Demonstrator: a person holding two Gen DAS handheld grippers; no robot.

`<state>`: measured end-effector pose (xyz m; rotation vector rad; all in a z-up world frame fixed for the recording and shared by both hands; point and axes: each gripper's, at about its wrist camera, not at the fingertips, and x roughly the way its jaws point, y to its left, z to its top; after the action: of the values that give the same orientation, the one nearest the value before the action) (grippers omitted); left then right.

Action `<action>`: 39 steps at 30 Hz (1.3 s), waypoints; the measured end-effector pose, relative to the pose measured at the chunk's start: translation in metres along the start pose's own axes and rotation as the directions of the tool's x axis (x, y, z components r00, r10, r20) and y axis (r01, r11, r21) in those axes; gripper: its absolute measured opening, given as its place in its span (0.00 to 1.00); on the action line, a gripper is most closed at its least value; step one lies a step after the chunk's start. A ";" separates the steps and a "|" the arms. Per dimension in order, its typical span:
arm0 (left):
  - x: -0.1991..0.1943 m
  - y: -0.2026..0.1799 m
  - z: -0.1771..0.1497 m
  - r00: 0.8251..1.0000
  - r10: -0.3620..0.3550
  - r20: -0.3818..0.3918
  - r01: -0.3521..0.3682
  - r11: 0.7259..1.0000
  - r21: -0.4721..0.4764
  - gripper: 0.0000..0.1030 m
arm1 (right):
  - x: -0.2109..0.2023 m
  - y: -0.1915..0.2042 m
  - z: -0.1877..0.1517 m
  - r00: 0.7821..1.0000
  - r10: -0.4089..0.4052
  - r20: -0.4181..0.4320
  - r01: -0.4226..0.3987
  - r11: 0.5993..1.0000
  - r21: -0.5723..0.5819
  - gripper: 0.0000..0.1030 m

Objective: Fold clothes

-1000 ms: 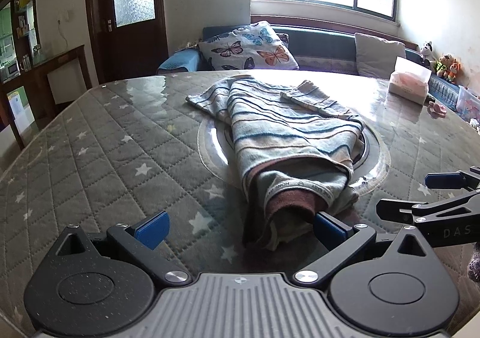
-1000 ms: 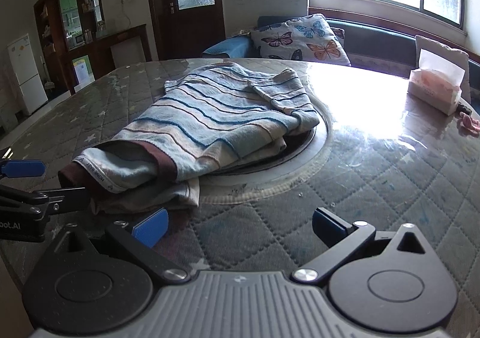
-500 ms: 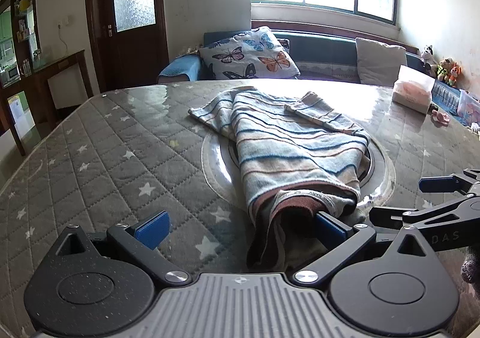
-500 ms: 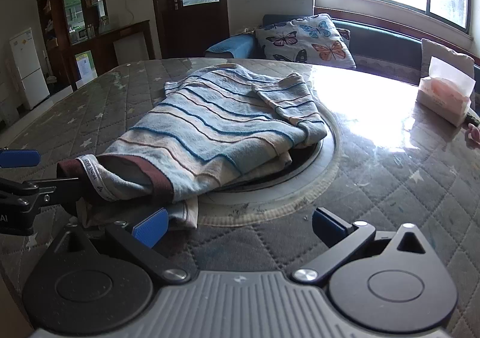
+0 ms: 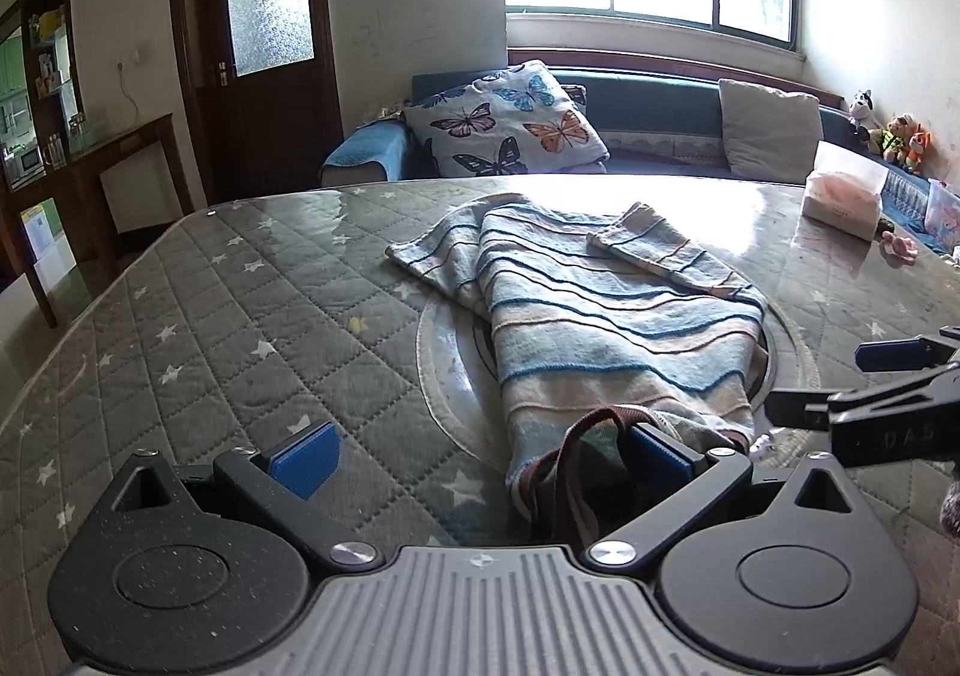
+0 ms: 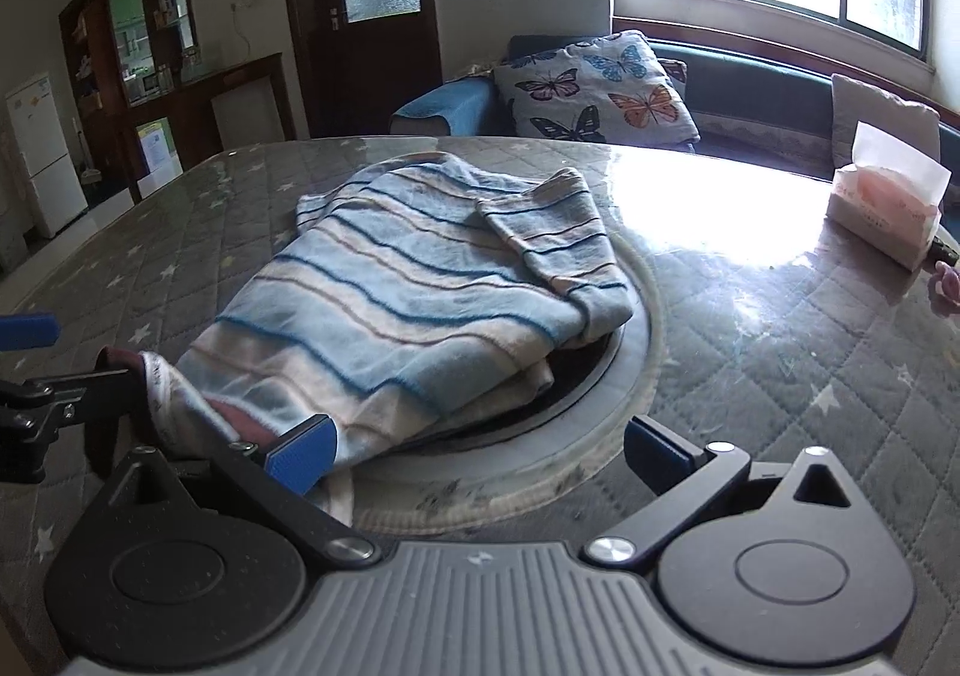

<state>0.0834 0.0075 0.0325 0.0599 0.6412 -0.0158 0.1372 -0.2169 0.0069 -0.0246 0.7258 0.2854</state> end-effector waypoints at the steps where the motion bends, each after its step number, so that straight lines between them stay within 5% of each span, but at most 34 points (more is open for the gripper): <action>1: 0.002 0.001 0.001 1.000 0.001 0.000 -0.001 1.000 0.000 1.00 | 0.003 -0.003 0.002 1.000 -0.001 -0.002 0.001 1.000 0.007 0.99; 10: 0.016 0.005 0.001 0.999 -0.052 -0.011 0.052 0.999 0.007 0.99 | 0.038 -0.032 0.023 0.998 0.019 -0.052 -0.013 0.992 0.122 0.86; 20: 0.006 -0.005 -0.002 0.991 -0.127 0.034 0.122 0.985 0.122 0.94 | 0.076 -0.061 0.041 0.997 0.037 -0.074 -0.019 0.972 0.233 0.59; 25: -0.004 -0.014 -0.002 0.981 -0.183 0.072 0.166 0.967 0.192 0.94 | 0.086 -0.068 0.047 0.997 0.057 -0.060 -0.039 0.960 0.277 0.45; 32: -0.015 -0.033 -0.008 0.957 -0.274 0.099 0.235 0.928 0.290 0.94 | 0.082 -0.078 0.053 0.999 0.047 -0.024 -0.037 0.950 0.310 0.12; 39: -0.007 -0.066 -0.007 0.935 -0.348 0.067 0.304 0.885 0.352 0.88 | 0.069 -0.073 0.067 0.999 0.049 0.022 -0.053 0.960 0.276 0.10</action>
<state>0.0717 -0.0577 0.0279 0.2795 0.5072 -0.4557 0.2493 -0.2616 0.0057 0.2619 0.7474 0.2314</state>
